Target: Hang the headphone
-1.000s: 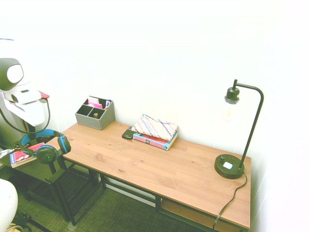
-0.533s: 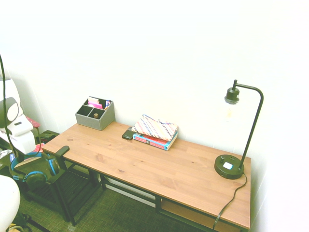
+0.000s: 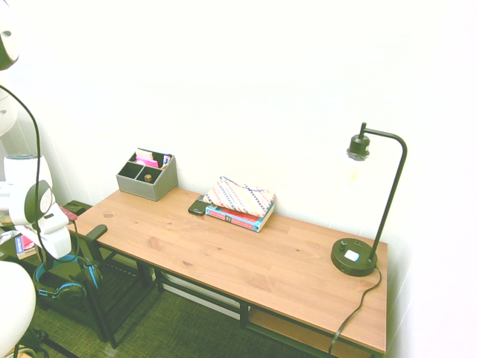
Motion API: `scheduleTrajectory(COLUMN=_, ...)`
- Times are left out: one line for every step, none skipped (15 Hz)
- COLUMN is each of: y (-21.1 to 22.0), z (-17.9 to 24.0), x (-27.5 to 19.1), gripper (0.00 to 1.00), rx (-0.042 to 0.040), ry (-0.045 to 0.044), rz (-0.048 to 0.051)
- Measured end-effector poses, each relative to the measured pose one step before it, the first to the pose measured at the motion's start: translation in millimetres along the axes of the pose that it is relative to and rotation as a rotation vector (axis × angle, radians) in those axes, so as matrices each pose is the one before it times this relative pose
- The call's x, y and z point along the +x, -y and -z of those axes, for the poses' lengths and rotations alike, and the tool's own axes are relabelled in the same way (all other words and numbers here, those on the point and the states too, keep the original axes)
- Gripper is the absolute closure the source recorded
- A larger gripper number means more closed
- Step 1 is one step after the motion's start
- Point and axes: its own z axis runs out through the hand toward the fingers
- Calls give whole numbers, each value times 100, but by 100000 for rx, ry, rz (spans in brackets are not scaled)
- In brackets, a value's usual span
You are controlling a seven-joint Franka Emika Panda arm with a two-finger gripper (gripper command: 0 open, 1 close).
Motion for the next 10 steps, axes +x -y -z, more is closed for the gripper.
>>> scheduleTrajectory(y=637, z=-503, x=-172, gripper=100, rx=169, ry=-545, rz=471)
scheduleTrajectory(y=616, z=-486, x=-11, gripper=100, rx=211, ry=-763, rz=161)
scheduleTrajectory(y=497, z=-494, x=267, gripper=100, rx=47, ry=-1094, rz=-122)
scheduleTrajectory(y=303, z=-534, x=275, gripper=0, rx=-208, ry=-1349, rz=71)
scheduleTrajectory(y=190, z=-532, x=227, gripper=0, rx=-464, ry=-1639, rz=87)
scheduleTrajectory(y=64, z=-428, x=10, gripper=0, rx=-678, ry=-1110, rz=212)
scheduleTrajectory(y=27, z=-321, x=23, gripper=0, rx=-652, ry=-725, rz=92)
scheduleTrajectory(y=101, z=-233, x=153, gripper=0, rx=-361, ry=-459, rz=-121)
scheduleTrajectory(y=96, z=-222, x=278, gripper=0, rx=-290, ry=-358, rz=-407)
scheduleTrajectory(y=73, z=-213, x=281, gripper=0, rx=-280, ry=-286, rz=-441)
